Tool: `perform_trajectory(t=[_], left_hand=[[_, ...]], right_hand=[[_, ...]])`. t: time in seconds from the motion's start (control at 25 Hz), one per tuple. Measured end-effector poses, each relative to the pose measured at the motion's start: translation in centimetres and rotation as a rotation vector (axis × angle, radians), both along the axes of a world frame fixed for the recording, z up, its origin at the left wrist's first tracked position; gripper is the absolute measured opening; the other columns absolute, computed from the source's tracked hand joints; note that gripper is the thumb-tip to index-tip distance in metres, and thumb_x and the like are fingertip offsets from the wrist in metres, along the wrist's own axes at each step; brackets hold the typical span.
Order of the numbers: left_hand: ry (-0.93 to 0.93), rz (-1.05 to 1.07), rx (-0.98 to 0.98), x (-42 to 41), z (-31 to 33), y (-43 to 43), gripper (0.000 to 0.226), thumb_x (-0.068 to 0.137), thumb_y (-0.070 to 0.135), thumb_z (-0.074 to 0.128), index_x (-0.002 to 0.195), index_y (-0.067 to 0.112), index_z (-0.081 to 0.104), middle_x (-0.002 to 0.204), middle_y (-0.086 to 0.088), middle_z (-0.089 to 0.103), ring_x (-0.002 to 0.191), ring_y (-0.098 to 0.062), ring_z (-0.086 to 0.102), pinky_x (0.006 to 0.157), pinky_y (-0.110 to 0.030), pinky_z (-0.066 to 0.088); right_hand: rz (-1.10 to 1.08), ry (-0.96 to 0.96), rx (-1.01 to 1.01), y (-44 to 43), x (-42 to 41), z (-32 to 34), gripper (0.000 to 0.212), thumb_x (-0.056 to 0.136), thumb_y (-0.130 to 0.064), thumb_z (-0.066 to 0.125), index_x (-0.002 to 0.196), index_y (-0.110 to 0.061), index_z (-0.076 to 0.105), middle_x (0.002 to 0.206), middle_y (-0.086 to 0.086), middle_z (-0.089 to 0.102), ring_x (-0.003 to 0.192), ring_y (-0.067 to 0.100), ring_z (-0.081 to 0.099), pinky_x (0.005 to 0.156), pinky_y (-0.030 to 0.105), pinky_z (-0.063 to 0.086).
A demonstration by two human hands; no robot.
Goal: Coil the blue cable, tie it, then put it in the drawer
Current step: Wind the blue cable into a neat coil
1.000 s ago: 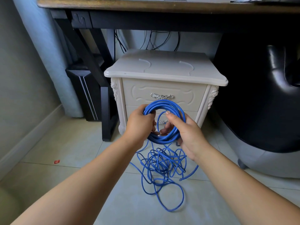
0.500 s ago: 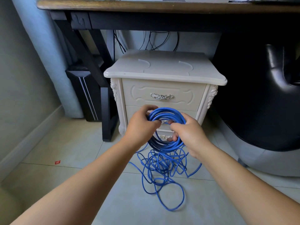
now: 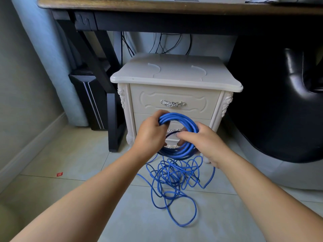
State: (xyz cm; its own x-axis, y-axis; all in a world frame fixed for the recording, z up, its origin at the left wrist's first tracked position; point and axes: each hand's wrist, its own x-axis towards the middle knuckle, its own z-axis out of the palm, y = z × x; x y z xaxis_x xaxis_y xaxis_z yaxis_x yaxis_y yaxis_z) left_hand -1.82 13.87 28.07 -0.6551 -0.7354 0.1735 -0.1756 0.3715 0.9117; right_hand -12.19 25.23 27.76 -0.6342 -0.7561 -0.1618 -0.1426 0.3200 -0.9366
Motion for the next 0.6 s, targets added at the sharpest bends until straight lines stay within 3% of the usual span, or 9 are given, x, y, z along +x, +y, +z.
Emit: perform_trajectory(t=[0.16,0.2,0.28,0.4,0.48,0.6], left_hand=[[0.197,0.137,0.388,-0.4,-0.1,-0.4,0.016,0.098,0.008,0.049,0.099,0.018,0.062,0.066,-0.001,0.042,0.052,-0.012,0.039,0.045,-0.023,0.048],[0.21,0.153,0.459,-0.5,-0.2,-0.2,0.015,0.098,0.008,0.05,0.098,0.017,0.061,0.065,-0.001,0.041,0.052,-0.013,0.038,0.046,-0.025,0.049],[0.228,0.194,0.561,-0.6,-0.4,0.3,0.012,0.098,0.009,0.051,0.095,0.015,0.061,0.065,-0.002,0.039,0.053,-0.014,0.038,0.05,-0.026,0.049],[0.275,0.232,0.633,-0.7,-0.5,0.5,0.009,0.099,0.011,0.051,0.095,0.013,0.059,0.062,-0.001,0.039,0.051,-0.014,0.038,0.054,-0.027,0.047],[0.293,0.239,0.62,-0.7,-0.5,0.8,0.01,0.099,0.014,0.052,0.093,0.015,0.059,0.057,0.001,0.041,0.049,-0.012,0.042,0.059,-0.03,0.044],[0.261,0.258,0.544,-0.6,-0.4,1.4,0.012,0.099,0.018,0.054,0.09,0.02,0.061,0.064,0.004,0.051,0.062,-0.012,0.048,0.063,-0.025,0.042]], right_hand=[[-0.06,-0.202,-0.097,-0.3,1.3,-0.7,0.02,0.086,-0.032,0.068,0.098,-0.017,0.063,0.094,0.011,0.074,0.081,0.029,0.074,0.083,0.044,0.059],[-0.132,-0.148,-0.123,-0.6,1.6,-0.9,0.021,0.083,-0.034,0.067,0.094,-0.017,0.063,0.091,0.012,0.074,0.085,0.031,0.072,0.086,0.045,0.057],[-0.204,0.036,-0.072,-0.9,1.8,-1.2,0.024,0.082,-0.038,0.066,0.088,-0.015,0.062,0.082,0.009,0.069,0.079,0.028,0.064,0.078,0.038,0.053],[-0.228,0.149,-0.103,-1.1,1.6,-1.3,0.027,0.085,-0.036,0.065,0.088,-0.01,0.06,0.073,0.001,0.056,0.068,0.017,0.05,0.065,0.033,0.045],[-0.248,0.154,-0.154,-1.2,1.6,-1.3,0.022,0.084,-0.033,0.065,0.087,-0.012,0.061,0.07,-0.001,0.058,0.068,0.018,0.056,0.07,0.04,0.053],[-0.236,0.05,-0.205,-1.3,2.0,-1.9,0.01,0.088,-0.024,0.063,0.086,-0.015,0.06,0.074,-0.002,0.071,0.078,0.024,0.07,0.072,0.045,0.061]])
